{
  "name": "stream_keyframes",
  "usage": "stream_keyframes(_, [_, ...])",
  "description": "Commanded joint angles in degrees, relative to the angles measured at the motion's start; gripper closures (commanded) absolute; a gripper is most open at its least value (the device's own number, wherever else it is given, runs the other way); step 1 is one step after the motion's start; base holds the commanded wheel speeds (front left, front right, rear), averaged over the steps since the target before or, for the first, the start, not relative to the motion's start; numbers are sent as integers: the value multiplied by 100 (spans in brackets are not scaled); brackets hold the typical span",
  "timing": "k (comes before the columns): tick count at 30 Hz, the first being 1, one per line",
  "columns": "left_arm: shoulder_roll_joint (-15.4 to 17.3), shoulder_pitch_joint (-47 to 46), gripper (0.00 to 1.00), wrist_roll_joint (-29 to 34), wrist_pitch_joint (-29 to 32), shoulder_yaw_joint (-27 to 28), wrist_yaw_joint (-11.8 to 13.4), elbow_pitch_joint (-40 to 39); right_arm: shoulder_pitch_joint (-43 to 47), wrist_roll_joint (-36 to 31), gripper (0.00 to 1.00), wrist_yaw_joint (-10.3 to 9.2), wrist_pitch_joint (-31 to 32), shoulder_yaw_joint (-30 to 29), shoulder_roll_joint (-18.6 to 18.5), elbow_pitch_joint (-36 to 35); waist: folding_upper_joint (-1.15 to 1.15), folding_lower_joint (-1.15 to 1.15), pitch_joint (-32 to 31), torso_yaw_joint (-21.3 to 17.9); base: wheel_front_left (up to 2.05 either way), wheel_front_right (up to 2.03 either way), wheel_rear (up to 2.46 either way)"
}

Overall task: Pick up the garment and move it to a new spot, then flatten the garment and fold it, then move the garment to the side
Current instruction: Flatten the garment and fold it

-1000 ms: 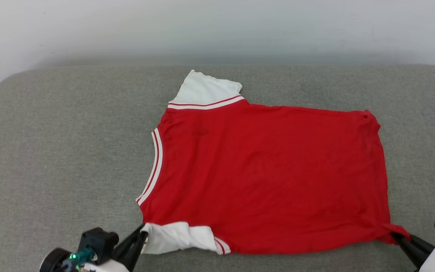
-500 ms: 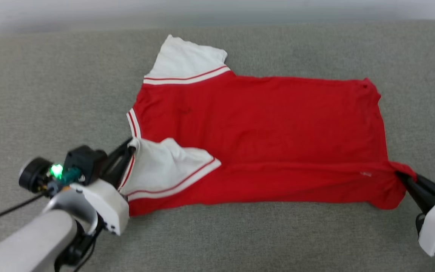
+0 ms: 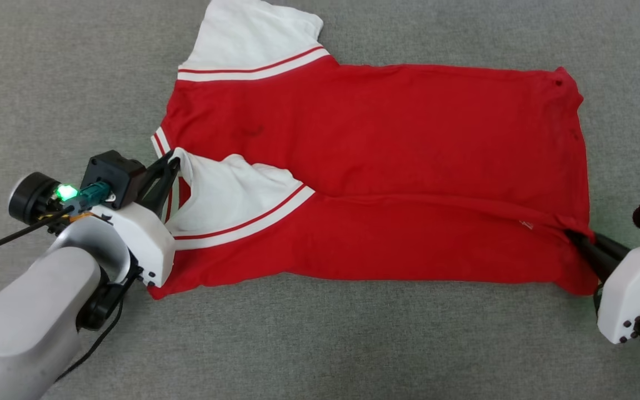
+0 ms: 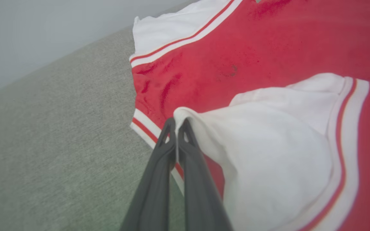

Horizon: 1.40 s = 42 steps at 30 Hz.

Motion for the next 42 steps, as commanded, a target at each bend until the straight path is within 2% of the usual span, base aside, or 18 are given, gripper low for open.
stream_keyframes(1, [-48,-59,100,-19,5,-15,-38,96,-81,5,100,-4,19,45,16,65,0,-1,47,-27,0,0,0])
stream_keyframes(9, [-396,-58,100,-90,-67,-229,-449,1093,-263,104,100,-6,-110,353,30,543,0,-1,-40,-59,0,0,0])
stream_keyframes(10, [-415,-71,76,-110,-115,-206,-455,1169,-285,105,83,-5,-164,361,21,552,0,-1,-91,-51,0,0,0])
stream_keyframes(11, [-418,-103,0,-73,-146,-210,-458,1238,-293,92,60,-5,-231,357,8,549,0,-1,-150,-36,0,0,0])
stream_keyframes(12, [-421,-138,0,-71,-145,-217,-483,1284,-286,70,0,-5,-307,343,-10,523,0,-1,-217,-15,0,0,0])
stream_keyframes(18, [-358,-324,0,-137,-69,-152,-551,1152,86,76,0,-5,-527,79,-68,230,0,-1,-663,153,0,0,0])
stream_keyframes(24, [-110,-562,0,-446,823,-147,-689,672,484,-26,0,-4,-510,-227,17,-143,0,-1,-990,277,0,0,0])
stream_keyframes(27, [53,-681,0,-666,1451,-194,-793,433,613,-85,0,-4,-430,-300,73,-264,0,-1,-1082,296,0,0,0])
stream_keyframes(30, [93,-740,0,-1104,2228,-251,-958,252,707,-128,0,-4,-389,-345,119,-363,0,-1,-1166,310,0,0,0])
stream_keyframes(35, [176,-885,0,-1774,3528,-381,-1096,149,731,-184,0,-4,-325,-335,190,-451,0,-1,-1227,284,0,0,0])
stream_keyframes(37, [133,-897,0,-2027,3946,-430,-1101,195,705,-184,0,-5,-295,-303,205,-476,0,-1,-1228,266,0,0,0])
stream_keyframes(38, [40,-923,0,-2311,4507,-520,-1052,298,633,-187,0,-4,-287,-250,218,-490,0,-1,-1200,226,0,0,0])
stream_keyframes(42, [-47,-977,0,-2345,5045,-742,-1005,429,526,-172,0,-4,-279,-118,211,-446,0,-1,-1124,147,0,0,0])
